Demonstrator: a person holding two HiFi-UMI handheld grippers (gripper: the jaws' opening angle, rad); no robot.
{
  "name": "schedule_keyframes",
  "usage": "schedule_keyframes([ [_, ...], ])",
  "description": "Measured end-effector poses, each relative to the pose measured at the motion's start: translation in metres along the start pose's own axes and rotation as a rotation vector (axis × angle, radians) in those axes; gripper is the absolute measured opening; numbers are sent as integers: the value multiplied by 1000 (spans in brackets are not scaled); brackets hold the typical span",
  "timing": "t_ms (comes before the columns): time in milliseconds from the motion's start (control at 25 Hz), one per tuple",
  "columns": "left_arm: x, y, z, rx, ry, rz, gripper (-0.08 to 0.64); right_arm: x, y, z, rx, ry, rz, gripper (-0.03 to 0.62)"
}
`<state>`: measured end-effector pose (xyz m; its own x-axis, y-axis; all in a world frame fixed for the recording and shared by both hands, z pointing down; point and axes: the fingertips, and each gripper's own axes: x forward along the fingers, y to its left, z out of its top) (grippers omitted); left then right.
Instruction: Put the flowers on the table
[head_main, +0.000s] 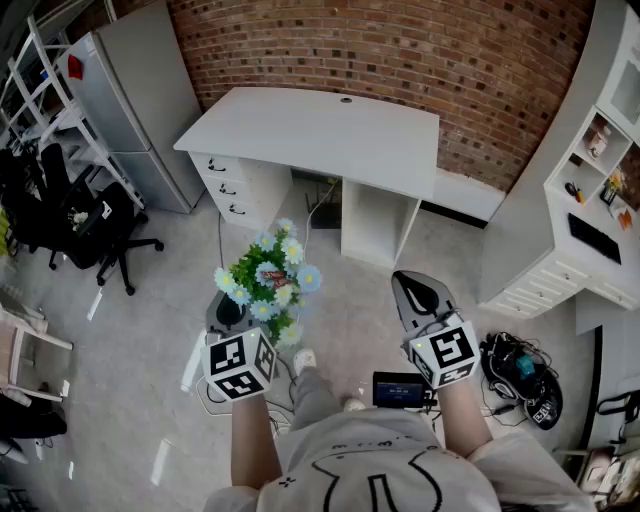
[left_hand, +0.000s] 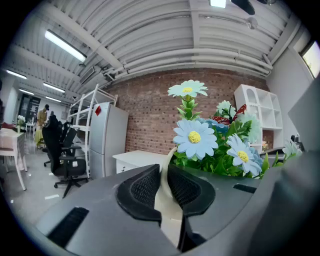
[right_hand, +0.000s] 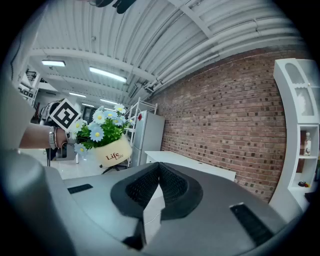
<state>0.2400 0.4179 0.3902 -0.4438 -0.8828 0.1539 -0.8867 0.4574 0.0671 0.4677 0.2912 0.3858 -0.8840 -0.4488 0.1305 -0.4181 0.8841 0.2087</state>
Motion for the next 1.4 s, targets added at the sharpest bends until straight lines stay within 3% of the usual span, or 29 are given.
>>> schedule_keyframes([
  [640, 111, 69, 30, -8, -12, -21, 58, 134, -10, 34, -5, -32, 4, 17],
  [1400, 265, 154, 61, 2, -14, -103, 58, 294, -20, 52, 32, -33, -67, 17],
])
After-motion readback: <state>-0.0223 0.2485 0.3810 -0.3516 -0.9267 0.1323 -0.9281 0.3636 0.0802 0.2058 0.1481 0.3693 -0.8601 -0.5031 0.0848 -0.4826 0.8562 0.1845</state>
